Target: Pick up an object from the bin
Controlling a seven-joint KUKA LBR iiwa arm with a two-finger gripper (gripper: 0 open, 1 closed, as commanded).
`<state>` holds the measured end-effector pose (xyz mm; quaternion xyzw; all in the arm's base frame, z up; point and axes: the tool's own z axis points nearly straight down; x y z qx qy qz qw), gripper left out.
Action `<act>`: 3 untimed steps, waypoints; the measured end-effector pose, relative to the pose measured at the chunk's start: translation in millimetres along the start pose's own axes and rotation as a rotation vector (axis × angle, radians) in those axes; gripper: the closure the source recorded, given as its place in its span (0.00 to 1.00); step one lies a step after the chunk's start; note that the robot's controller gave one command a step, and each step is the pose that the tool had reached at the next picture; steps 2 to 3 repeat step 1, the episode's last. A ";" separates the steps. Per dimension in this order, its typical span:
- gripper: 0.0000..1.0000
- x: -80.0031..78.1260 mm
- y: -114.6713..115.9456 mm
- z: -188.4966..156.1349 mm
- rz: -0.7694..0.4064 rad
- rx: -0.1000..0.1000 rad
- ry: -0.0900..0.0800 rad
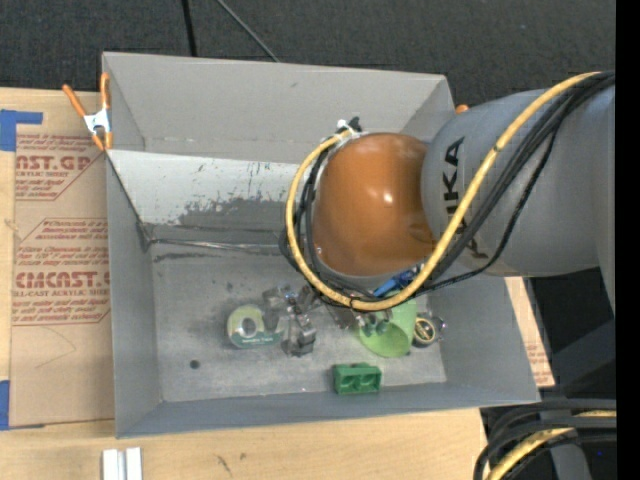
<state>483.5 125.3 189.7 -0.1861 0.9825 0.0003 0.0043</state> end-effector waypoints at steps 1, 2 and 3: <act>1.00 -17.1 -8.6 -69.4 0.031 0.000 -0.002; 1.00 -17.1 -8.6 -69.4 0.031 0.000 -0.002; 1.00 -17.1 -8.6 -69.4 0.031 0.000 -0.002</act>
Offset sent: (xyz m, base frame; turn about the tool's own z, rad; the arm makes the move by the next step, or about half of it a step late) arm 0.0162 -0.0027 0.0654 0.0310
